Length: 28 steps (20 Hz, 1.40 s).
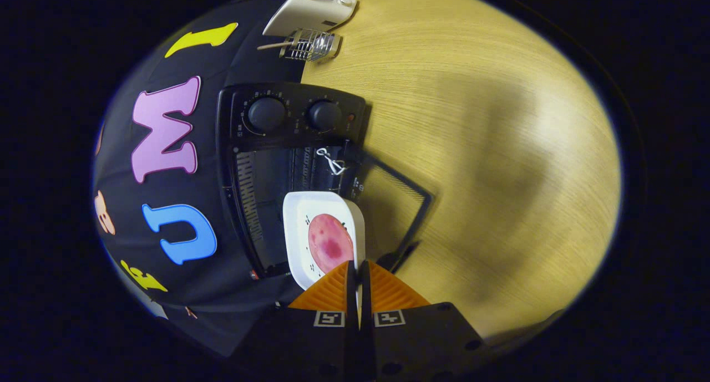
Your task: Open the toaster oven, put the food inside, and close the toaster oven door.
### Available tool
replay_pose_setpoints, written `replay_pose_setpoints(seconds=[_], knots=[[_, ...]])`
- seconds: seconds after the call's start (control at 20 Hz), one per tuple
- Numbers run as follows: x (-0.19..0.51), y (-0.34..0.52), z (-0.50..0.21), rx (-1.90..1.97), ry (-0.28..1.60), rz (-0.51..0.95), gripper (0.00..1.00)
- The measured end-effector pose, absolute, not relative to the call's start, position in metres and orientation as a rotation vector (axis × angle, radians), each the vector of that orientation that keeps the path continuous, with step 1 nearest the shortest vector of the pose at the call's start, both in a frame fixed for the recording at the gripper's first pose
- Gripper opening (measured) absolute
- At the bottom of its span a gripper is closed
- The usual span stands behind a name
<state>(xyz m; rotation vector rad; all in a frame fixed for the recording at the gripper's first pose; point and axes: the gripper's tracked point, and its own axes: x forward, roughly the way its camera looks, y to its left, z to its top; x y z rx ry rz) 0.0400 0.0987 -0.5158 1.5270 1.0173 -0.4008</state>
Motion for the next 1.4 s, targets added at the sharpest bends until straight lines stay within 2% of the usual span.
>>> replay_pose_setpoints(seconds=[0.45, 0.9, 1.05, 1.1, 1.15, 1.35, 1.4], knots=[[0.140, 0.123, -0.542, 1.646, 0.839, -0.676, 0.05], [0.167, 0.129, -0.556, 1.639, 0.818, -0.758, 0.05], [0.164, 0.127, -0.551, 1.625, 0.824, -0.741, 0.11], [0.161, 0.130, -0.555, 1.619, 0.844, -0.745, 0.15], [0.158, 0.130, -0.551, 1.611, 0.853, -0.730, 0.37], [0.145, 0.130, -0.525, 1.577, 0.855, -0.646, 0.63], [0.142, 0.131, -0.516, 1.574, 0.859, -0.616, 0.63]])
